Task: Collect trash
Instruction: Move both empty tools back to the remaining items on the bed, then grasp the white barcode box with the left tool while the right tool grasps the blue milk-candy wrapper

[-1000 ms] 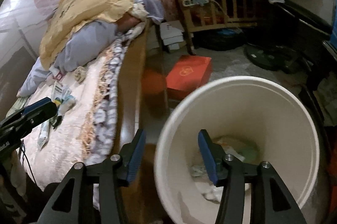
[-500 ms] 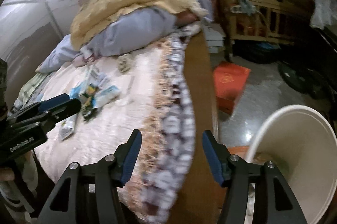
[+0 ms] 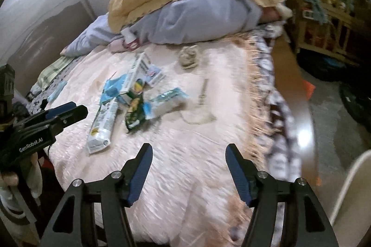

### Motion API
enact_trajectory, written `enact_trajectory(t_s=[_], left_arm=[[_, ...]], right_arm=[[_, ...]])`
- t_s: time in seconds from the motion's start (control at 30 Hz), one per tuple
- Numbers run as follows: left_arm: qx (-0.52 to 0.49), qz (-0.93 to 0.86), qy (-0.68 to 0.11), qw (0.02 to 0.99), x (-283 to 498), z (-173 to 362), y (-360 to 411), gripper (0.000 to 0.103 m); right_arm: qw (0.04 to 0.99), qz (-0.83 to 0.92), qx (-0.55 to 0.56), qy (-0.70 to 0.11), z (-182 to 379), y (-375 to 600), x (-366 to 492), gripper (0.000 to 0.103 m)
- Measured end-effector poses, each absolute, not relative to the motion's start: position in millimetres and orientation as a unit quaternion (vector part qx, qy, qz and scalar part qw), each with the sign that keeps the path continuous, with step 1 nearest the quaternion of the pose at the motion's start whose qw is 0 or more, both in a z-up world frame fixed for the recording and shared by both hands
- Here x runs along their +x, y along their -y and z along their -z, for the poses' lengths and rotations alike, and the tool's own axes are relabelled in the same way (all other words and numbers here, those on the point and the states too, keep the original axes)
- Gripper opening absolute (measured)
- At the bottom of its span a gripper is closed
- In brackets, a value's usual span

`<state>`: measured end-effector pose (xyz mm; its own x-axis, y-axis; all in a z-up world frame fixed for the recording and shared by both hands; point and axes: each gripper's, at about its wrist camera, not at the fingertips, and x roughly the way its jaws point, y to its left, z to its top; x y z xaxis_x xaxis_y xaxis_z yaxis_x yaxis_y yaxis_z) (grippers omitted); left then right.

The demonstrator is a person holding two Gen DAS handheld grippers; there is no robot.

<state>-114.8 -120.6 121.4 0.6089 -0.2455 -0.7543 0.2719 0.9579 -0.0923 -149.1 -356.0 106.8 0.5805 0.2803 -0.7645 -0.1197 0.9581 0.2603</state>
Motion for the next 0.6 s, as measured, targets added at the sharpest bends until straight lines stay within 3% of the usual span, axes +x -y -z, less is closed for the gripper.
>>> enact_trajectory(t_s=[0.3, 0.6], left_arm=[[-0.017, 0.122, -0.433, 0.893, -83, -112, 83, 0.054], [-0.034, 0.139, -0.440, 0.886, -33, -106, 103, 0.054]], right_arm=[[0.847, -0.167, 0.109, -0.493, -78, 318, -67, 0.063], [0.830, -0.157, 0.108, -0.524, -45, 292, -6, 0.063]])
